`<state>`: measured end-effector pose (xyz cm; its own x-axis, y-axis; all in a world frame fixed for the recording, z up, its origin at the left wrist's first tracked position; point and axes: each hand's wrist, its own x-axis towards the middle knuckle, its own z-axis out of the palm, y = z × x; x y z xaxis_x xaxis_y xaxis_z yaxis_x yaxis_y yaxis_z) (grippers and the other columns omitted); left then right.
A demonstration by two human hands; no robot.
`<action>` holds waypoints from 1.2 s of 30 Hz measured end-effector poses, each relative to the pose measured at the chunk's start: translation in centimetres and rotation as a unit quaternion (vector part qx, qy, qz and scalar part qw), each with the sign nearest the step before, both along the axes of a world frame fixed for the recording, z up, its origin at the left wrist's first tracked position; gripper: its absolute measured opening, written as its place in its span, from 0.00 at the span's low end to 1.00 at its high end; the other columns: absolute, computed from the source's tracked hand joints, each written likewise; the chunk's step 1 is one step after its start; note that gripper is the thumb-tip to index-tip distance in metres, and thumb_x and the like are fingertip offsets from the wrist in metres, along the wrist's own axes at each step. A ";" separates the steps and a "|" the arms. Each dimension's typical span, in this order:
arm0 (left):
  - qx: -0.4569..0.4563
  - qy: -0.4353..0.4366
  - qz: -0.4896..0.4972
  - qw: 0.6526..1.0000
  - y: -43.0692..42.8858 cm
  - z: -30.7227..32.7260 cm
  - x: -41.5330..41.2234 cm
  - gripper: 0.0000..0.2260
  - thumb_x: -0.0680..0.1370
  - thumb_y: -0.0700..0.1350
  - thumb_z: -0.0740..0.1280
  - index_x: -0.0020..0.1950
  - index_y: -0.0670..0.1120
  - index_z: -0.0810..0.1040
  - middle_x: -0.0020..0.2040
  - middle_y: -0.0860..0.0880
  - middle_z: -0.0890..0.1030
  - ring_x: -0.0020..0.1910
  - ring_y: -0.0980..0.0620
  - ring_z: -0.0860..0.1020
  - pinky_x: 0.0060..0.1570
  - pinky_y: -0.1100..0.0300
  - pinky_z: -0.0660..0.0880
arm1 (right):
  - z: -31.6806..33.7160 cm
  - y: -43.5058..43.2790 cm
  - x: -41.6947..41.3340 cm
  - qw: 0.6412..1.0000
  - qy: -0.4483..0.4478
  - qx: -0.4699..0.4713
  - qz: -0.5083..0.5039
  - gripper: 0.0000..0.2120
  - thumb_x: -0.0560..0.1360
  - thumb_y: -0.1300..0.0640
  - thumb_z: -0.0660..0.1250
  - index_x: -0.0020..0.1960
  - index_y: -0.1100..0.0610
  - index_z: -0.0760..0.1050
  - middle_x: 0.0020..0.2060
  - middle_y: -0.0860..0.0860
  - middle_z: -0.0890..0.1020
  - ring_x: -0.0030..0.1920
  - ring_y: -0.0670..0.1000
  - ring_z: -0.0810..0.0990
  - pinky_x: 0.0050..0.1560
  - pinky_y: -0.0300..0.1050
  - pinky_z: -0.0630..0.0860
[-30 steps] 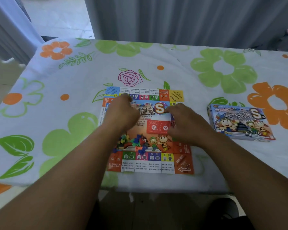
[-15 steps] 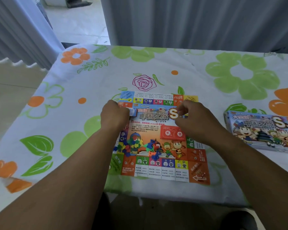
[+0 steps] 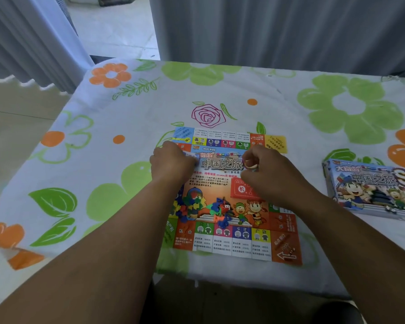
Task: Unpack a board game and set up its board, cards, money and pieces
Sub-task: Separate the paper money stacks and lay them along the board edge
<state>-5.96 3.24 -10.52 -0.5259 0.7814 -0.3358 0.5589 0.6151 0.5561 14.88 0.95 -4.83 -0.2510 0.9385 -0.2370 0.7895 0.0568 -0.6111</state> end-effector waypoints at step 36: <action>0.034 -0.217 0.045 0.975 -1.1 3.0 -0.3 0.09 0.72 0.40 0.77 0.41 0.42 0.77 0.42 0.42 0.85 0.36 0.46 0.84 0.41 0.49 0.83 | 0.1 0.3 -1.0 1.000 0.011 -0.021 0.004 0.14 0.78 0.54 0.67 0.62 0.52 0.71 0.57 0.48 0.77 0.54 0.51 0.78 0.53 0.54 0.80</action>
